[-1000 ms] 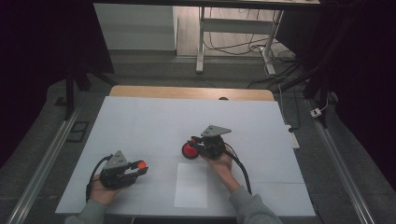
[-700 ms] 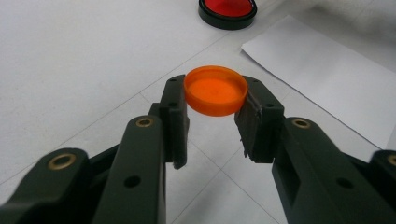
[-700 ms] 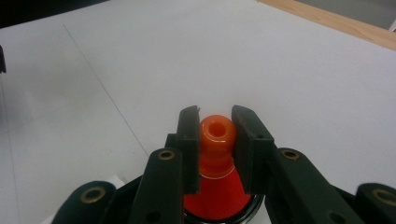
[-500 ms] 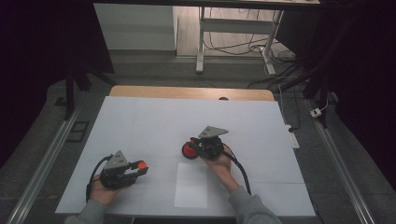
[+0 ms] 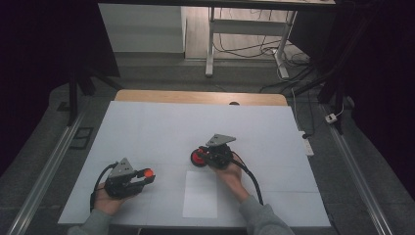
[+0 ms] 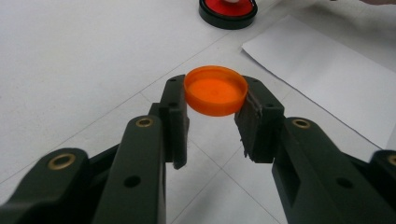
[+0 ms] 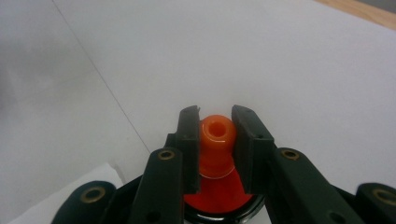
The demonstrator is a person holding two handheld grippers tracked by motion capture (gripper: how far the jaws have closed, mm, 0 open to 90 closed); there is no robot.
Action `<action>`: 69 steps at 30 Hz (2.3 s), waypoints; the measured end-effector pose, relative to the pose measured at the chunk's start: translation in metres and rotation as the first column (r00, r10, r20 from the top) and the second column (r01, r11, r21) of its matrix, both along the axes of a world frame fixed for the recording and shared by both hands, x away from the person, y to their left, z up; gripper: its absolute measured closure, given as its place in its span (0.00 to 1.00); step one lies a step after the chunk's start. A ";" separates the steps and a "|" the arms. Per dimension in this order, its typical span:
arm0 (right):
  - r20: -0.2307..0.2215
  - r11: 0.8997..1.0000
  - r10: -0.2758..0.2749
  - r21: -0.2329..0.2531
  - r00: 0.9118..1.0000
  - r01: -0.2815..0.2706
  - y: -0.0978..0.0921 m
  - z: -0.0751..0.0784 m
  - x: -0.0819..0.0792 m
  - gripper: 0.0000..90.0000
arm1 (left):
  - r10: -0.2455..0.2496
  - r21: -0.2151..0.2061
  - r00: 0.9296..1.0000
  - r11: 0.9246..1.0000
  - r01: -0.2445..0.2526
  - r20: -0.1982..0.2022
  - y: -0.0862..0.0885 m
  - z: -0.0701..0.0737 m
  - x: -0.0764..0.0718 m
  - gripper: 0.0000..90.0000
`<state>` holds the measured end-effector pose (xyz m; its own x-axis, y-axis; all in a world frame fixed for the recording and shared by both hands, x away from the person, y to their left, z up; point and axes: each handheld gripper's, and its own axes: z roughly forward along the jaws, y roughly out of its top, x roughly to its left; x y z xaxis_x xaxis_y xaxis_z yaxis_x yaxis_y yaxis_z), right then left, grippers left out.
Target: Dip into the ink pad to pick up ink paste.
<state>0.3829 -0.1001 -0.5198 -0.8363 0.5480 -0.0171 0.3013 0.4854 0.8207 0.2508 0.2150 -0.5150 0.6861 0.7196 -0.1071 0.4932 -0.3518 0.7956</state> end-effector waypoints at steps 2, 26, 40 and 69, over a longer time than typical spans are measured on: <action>0.004 1.000 0.001 -0.008 1.000 -0.001 0.001 -0.003 0.000 0.80 | 0.000 0.000 1.000 1.000 0.000 0.000 0.000 0.000 0.000 0.72; 0.061 1.000 -0.016 -0.010 0.998 0.016 0.001 -0.008 -0.008 0.81 | -0.002 0.003 1.000 1.000 0.002 -0.001 -0.001 0.000 -0.001 0.72; 0.065 1.000 -0.016 0.002 0.998 0.016 0.000 -0.009 -0.008 0.81 | -0.001 0.004 1.000 1.000 0.001 -0.001 -0.001 0.000 -0.001 0.72; 0.020 0.988 -0.037 0.153 0.999 0.034 -0.020 0.017 -0.006 0.80 | 0.004 -0.004 1.000 1.000 -0.004 0.003 0.002 0.001 0.000 0.72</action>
<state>0.3771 -0.1197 -0.5026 -0.8166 0.5750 0.0500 0.2963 0.3434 0.8912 0.2503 0.2167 -0.5142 0.6837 0.7217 -0.1078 0.4917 -0.3466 0.7988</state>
